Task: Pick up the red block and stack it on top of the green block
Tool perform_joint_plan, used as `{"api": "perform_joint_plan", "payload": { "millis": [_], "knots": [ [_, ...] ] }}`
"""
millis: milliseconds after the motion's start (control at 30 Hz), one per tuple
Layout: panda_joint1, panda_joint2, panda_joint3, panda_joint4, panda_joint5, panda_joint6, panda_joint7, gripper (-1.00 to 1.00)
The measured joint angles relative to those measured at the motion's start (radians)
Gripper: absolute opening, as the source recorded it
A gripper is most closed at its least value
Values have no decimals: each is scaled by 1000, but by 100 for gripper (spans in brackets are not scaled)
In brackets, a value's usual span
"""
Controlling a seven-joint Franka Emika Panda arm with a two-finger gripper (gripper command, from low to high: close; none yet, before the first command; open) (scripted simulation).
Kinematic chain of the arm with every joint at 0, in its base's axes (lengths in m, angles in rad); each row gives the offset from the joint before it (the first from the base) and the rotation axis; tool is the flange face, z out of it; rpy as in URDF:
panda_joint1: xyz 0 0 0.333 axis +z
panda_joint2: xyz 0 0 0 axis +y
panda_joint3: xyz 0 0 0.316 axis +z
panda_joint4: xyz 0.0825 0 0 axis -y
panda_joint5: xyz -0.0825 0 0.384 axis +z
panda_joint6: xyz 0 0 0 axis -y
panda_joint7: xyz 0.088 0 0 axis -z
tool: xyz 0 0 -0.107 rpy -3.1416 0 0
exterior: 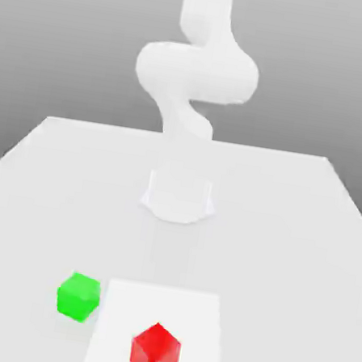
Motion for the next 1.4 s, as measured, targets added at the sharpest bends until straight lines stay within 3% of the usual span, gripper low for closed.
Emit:
{"api": "perform_joint_plan", "payload": {
  "millis": [467,633,833,967,1000,1233,1400],
  "knots": [
    [-156,517,142,-101,-123,194,452,0],
    [-172,695,150,-138,-136,265,590,0],
    [-166,898,152,-178,-84,361,697,0],
    [-133,1041,110,-162,-127,473,744,0],
    [-122,1072,97,-157,-138,499,753,-100],
    [-121,1077,95,-157,-141,504,755,-100],
    [-151,922,136,-184,-70,378,699,-100]
  ]
}}
